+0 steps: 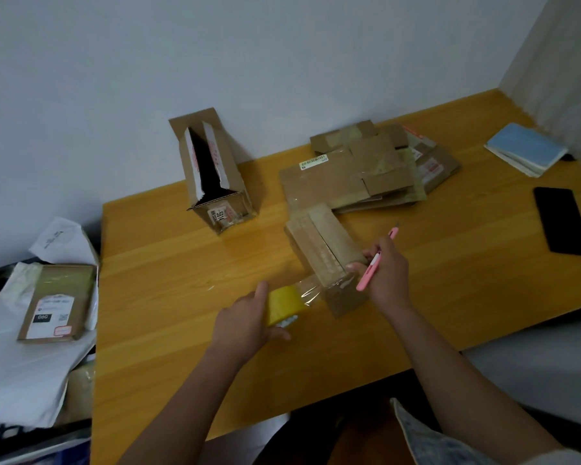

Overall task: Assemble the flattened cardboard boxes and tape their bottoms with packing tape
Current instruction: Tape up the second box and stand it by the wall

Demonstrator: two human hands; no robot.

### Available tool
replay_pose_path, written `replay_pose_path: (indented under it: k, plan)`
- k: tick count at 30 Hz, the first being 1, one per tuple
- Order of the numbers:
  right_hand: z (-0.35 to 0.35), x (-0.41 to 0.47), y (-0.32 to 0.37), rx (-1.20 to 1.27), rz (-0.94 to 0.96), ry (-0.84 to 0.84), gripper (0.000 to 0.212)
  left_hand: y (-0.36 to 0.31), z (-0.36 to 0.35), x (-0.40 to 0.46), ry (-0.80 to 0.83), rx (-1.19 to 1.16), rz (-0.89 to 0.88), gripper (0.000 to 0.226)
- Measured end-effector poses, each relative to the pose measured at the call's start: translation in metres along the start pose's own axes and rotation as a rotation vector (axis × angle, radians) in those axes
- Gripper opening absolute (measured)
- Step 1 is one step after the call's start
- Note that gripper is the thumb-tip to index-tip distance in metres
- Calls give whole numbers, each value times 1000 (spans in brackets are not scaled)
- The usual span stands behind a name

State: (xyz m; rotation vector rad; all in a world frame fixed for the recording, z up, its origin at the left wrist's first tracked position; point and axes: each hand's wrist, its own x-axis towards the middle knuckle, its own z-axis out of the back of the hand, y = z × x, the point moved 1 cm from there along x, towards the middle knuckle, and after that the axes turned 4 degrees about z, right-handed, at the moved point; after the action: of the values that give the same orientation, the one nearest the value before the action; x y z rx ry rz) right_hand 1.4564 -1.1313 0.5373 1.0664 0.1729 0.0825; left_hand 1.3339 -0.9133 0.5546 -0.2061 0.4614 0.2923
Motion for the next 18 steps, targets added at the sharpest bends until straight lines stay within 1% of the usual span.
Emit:
replay_pose_path:
  k: [2,4,5,7,9,10,14,16,18]
  plan:
    - [-1,1,1,8,-2,2,30,-4,-6,0,10,-12,4,97]
    - [1,0,1,18,-11,1,29,-10,-9,3,25,-151,28,102]
    - [1,0,1,18,-15,2,29,-11,-9,6,48,-268,54,99]
    - [1,-2,1,14,-14,-9,28,-9,-8,11,96,-494,88,84]
    - [-1,-3,2,10,-15,-32,28,-5,-8,12,126,-638,67,65]
    - [-2,-3,2,11,-17,-42,28,-4,-6,11,146,-674,50,60]
    - [-9,-3,3,35,-25,-59,24,-4,-2,17,236,-712,19,56]
    - [-8,-2,3,44,-27,-63,21,-6,0,23,278,-683,15,53]
    - [-7,-2,1,52,-31,-59,19,-7,1,28,285,-642,29,48]
